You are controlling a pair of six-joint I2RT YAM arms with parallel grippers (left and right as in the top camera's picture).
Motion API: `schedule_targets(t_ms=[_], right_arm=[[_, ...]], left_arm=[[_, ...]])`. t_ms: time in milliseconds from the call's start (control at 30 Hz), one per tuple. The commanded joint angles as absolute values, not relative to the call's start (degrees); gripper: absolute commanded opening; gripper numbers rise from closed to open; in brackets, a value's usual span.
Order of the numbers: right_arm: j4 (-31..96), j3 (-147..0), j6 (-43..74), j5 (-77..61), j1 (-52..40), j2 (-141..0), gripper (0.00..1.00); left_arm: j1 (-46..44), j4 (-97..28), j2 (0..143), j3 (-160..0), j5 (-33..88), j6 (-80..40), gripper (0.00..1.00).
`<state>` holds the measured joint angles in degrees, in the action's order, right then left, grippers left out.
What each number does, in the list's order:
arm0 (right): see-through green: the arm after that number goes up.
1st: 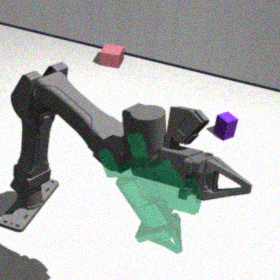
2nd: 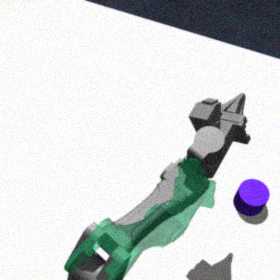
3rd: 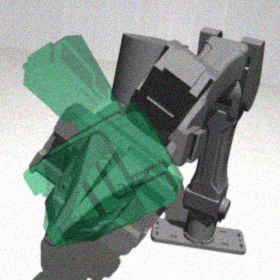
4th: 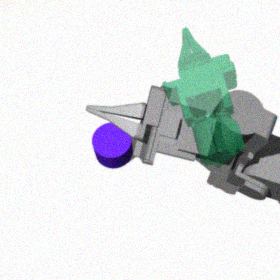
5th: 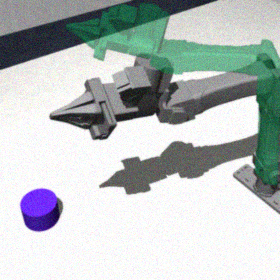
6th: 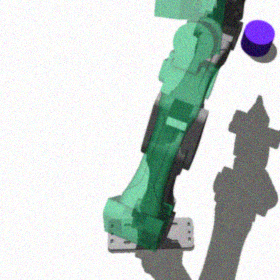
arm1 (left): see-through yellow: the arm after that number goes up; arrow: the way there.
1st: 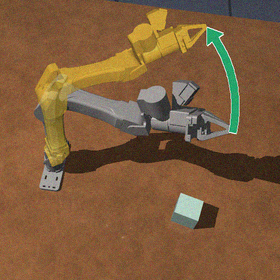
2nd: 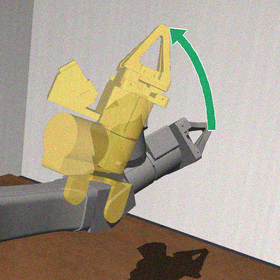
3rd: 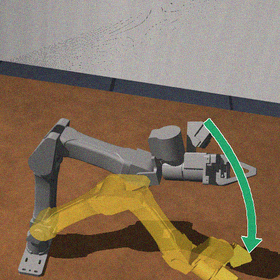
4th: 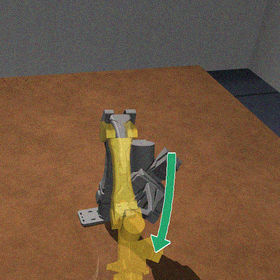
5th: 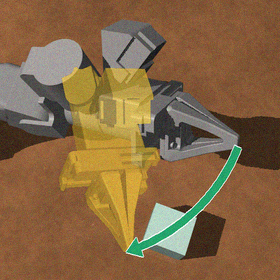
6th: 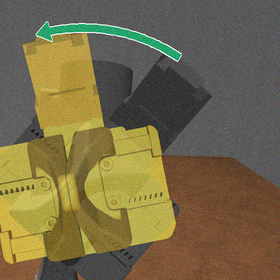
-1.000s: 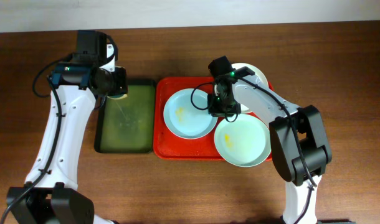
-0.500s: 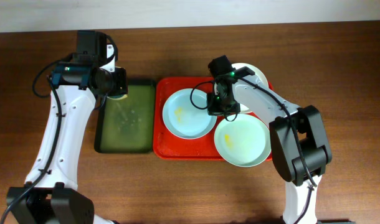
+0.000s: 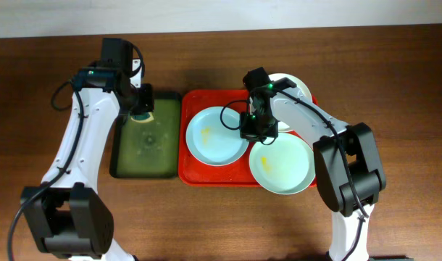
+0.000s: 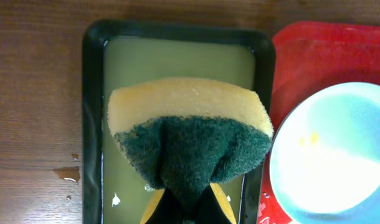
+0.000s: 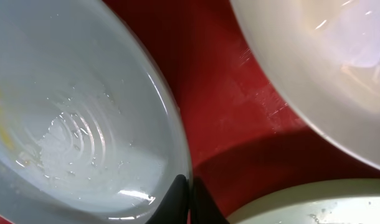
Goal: Clean dirty plates on tray and stack at the side
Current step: 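Carry the sponge with the left gripper over the light blue plate, then scrub the light blue plate with the sponge in the left gripper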
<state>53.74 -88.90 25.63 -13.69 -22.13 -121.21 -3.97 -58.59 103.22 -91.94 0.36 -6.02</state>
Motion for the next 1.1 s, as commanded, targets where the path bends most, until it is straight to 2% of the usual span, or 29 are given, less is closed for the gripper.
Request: schedule_targets(t_ms=[0,100,167,333,433,733,1067], right_arm=[[53.5,-88.3,25.8,-14.8,-22.5,-122.2,0.17],[50.9,-88.3,25.8,-14.8,-22.5,-122.2,0.18],[50.2,-88.3,25.8,-14.8,-22.5,-122.2,0.04],[50.1,-88.3,25.8,-14.1,-24.1,-122.2,0.04],[50.1,-88.3,25.8,-11.8,-24.0,-122.2,0.04],[50.1,-88.3,25.8,-11.8,-24.0,-122.2,0.04],[50.1,-88.3,25.8,-11.8,-24.0,-122.2,0.04]], left_arm=[[-4.0,-60.1,104.5,-92.3,1.0,-6.4,0.0],[-4.0,-63.8,104.6,-96.3,-1.7,-6.7,0.0],[-5.2,-64.0,104.6,-97.6,6.1,-6.8,0.0],[-15.5,-62.7,105.8,-97.5,8.1,-11.1,0.0],[-20.3,-61.8,110.5,-97.5,3.4,-15.4,0.0],[-21.0,-57.7,125.7,-97.5,3.4,-16.7,0.0],[-21.7,-58.2,126.8,-97.2,-4.6,-16.7,0.0]])
